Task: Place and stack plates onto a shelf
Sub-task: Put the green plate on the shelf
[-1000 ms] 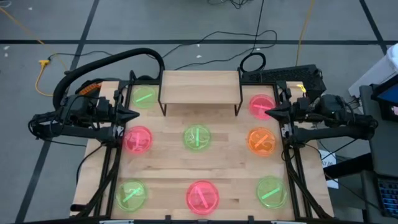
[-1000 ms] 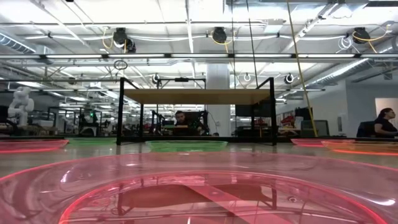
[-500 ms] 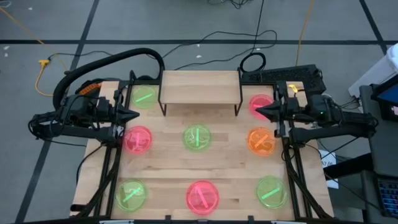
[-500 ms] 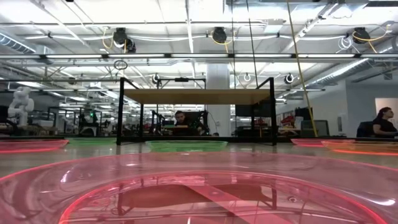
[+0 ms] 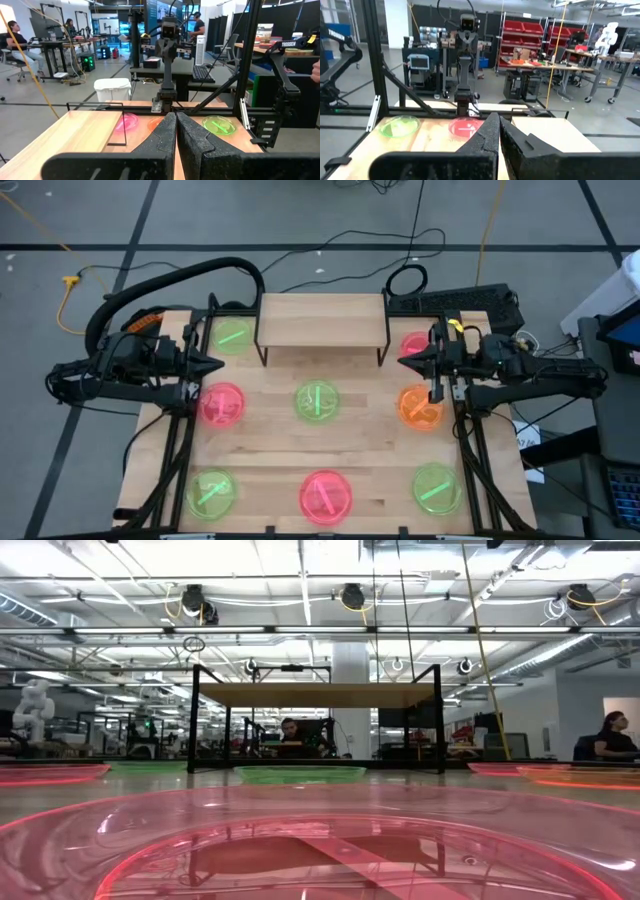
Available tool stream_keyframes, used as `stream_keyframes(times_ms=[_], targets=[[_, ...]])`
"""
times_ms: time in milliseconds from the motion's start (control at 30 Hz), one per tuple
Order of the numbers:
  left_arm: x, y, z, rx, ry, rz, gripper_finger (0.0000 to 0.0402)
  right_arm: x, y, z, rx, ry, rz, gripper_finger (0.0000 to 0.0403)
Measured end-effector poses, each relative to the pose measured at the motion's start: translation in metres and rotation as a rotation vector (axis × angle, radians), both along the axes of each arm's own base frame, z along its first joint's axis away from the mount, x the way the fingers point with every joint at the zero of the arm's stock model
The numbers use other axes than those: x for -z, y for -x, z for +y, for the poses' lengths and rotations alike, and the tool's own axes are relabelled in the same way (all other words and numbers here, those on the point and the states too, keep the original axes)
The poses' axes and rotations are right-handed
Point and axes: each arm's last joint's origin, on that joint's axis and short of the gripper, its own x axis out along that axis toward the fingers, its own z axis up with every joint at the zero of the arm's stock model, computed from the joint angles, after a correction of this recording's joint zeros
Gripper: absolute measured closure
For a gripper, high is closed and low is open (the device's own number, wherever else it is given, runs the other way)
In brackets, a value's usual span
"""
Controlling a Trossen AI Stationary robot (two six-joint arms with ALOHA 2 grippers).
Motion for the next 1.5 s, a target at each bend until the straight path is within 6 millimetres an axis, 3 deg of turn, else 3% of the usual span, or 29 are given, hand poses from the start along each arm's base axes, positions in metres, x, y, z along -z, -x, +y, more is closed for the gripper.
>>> stream_keyframes(times_ms=[233,467,833,1000,1300,1500], targets=[[0.000,0.000,0.000,0.000,0.000,0.000,0.0380,0.015,-0.015,0.000,0.004,0.001,0.132,0.0403],[0.000,0.000,0.000,0.000,0.000,0.000,0.0380,0.051,-0.041,-0.002,0.071,0.064,0.337,0.0394],[0.000,0.000,0.000,0.000,0.000,0.000,0.0380,0.113,-0.074,-0.002,0.045,0.193,0.357,0.0295],[0.000,0.000,0.000,0.000,0.000,0.000,0.0380,0.128,-0.085,-0.002,0.037,0.244,0.346,0.0254],[0.000,0.000,0.000,0.000,0.000,0.000,0.0380,0.159,-0.103,0.011,-0.010,0.359,0.451,0.0220],[0.000,0.000,0.000,0.000,0.000,0.000,0.0380,0.168,-0.105,0.018,-0.010,0.365,0.492,0.0217]])
